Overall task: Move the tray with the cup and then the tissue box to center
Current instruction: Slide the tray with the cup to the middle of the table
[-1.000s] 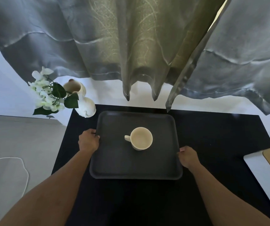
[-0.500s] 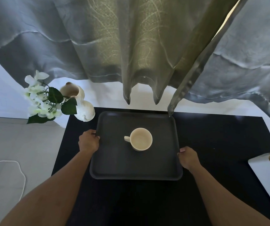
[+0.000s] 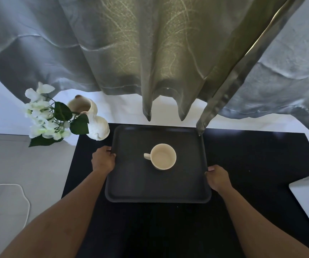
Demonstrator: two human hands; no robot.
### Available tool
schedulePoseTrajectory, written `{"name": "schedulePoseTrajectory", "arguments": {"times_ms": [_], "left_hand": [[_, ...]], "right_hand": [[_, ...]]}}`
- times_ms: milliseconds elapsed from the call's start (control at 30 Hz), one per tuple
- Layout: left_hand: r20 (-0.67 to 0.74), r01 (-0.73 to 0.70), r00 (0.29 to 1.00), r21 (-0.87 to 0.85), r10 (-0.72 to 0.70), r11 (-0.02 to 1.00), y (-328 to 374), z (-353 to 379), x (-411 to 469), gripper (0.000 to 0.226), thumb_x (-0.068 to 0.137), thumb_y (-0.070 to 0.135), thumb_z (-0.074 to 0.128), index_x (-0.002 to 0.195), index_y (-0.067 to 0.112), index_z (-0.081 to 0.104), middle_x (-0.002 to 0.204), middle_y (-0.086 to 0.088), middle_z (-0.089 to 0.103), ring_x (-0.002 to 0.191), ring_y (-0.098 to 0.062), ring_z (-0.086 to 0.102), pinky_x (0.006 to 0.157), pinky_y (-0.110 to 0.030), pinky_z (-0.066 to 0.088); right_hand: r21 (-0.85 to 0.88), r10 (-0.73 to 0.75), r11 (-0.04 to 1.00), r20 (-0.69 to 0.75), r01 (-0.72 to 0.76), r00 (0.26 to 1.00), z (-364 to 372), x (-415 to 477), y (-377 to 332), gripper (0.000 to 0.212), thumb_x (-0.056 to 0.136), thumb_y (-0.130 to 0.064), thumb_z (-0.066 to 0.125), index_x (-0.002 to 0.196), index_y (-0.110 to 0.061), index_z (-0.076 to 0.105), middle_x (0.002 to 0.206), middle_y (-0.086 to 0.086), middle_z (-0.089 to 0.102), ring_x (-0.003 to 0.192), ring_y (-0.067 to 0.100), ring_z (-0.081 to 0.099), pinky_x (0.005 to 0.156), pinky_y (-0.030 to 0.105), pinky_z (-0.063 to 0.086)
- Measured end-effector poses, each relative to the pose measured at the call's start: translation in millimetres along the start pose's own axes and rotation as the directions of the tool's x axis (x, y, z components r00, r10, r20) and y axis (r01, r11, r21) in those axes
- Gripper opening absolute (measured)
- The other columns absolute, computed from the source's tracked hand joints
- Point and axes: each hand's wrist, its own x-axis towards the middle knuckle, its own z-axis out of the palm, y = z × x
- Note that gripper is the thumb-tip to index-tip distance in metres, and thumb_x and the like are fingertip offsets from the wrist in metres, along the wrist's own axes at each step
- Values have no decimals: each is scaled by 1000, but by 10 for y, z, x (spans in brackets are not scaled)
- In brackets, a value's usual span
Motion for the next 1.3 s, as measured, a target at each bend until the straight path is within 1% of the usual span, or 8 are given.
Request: {"name": "schedulePoseTrajectory", "arguments": {"times_ms": [167,300,367,500,767,900,1033,1300], "left_hand": [[-12,-39,999,39,39,998,4,15,32,35,88,11,63,123,9,64,118,-14,69,116,-36,60,101,-44,46],[-26,-72,997,58,74,996,-24,29,61,37,87,13,66,124,10,63,120,-16,65,114,-36,59,101,-48,45],[-25,-76,997,57,77,995,-26,26,59,37,88,11,65,124,9,64,117,-16,67,114,-35,60,101,-46,46],[-32,-86,996,60,88,994,-23,31,51,39,88,11,64,126,7,62,119,-15,68,116,-35,59,102,-46,46],[-28,-87,996,87,89,992,-57,59,46,38,88,12,64,126,8,62,117,-15,68,116,-36,59,101,-46,46],[-25,-81,996,95,84,992,-75,56,59,39,88,13,64,127,9,62,118,-16,68,116,-36,59,102,-47,46],[-28,-81,996,105,84,991,-68,59,52,38,88,13,63,126,8,62,119,-16,67,116,-36,59,101,-47,47],[-41,-101,993,157,108,982,-72,89,54,39,89,15,62,128,7,60,124,-16,61,117,-37,57,101,-49,46]], "right_hand": [[4,17,1000,18,-17,1000,5,10,-22,27,92,-8,53,118,-3,56,97,7,55,88,23,55,75,33,43],[-5,21,1000,30,-21,999,-10,3,-43,26,92,-8,54,117,-3,56,95,6,54,87,23,55,74,33,43],[-4,16,1000,32,-16,999,-14,-1,-46,26,92,-7,53,117,-2,56,93,6,54,87,23,56,73,33,43],[-3,20,1000,33,-20,999,-19,-9,-51,25,92,-7,54,117,-3,56,82,2,51,86,23,56,74,34,44],[22,22,1000,10,-22,1000,-17,19,-36,28,92,-8,52,119,-3,56,104,11,57,89,24,54,75,33,43],[21,19,1000,16,-19,1000,-13,22,-20,28,92,-8,52,119,-4,56,101,10,56,88,25,56,74,34,44],[15,14,1000,14,-15,1000,-12,18,-24,27,92,-8,53,119,-4,56,102,11,58,82,23,54,72,32,42],[3,8,1000,21,-8,1000,-29,10,-32,26,93,-10,53,119,-5,56,97,8,54,83,22,53,74,32,42]]}}
